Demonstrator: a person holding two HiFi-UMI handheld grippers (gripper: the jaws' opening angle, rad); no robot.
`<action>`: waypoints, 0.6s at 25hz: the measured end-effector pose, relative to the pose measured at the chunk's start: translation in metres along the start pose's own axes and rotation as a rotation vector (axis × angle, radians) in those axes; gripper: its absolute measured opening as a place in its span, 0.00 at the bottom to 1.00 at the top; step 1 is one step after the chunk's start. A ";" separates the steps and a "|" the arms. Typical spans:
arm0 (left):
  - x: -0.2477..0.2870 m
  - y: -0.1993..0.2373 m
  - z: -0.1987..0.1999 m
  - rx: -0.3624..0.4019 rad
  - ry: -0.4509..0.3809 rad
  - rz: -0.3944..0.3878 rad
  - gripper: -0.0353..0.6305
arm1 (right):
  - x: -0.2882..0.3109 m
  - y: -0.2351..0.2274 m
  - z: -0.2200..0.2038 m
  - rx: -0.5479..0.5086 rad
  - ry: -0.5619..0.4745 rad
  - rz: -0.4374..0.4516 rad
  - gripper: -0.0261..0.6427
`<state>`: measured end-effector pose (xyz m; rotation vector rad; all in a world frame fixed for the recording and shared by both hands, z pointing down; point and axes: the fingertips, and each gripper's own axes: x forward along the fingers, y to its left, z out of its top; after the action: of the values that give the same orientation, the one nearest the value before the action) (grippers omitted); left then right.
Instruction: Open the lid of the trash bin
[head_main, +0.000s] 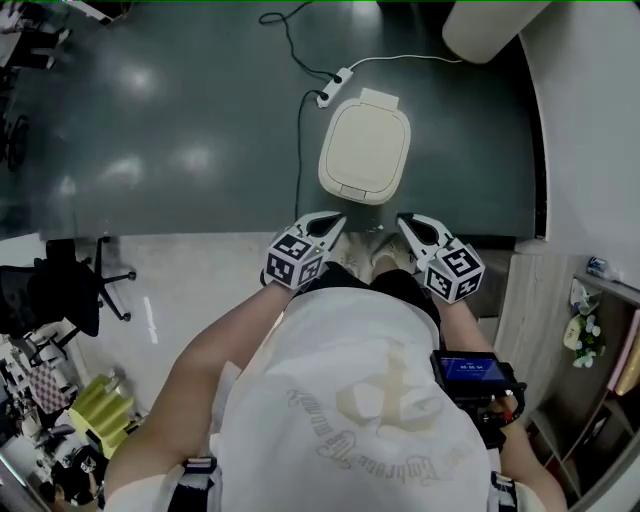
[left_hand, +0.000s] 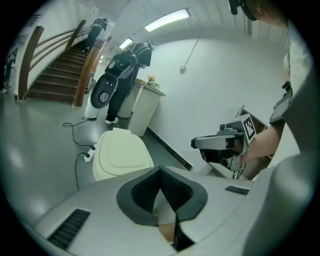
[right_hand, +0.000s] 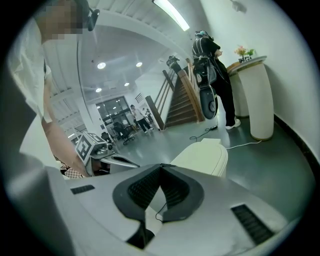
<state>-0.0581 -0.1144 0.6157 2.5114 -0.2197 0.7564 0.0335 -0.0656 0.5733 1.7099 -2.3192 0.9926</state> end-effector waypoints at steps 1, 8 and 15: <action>0.007 0.003 -0.002 -0.004 0.010 0.006 0.08 | 0.002 -0.004 -0.003 0.010 0.002 0.002 0.05; 0.048 0.018 -0.016 -0.043 0.070 0.067 0.08 | 0.008 -0.028 -0.021 0.049 0.032 0.033 0.05; 0.087 0.037 -0.017 -0.093 0.096 0.141 0.08 | 0.016 -0.046 -0.032 0.041 0.072 0.101 0.05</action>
<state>-0.0039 -0.1381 0.6913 2.3846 -0.3920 0.8989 0.0588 -0.0689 0.6255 1.5567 -2.3766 1.1067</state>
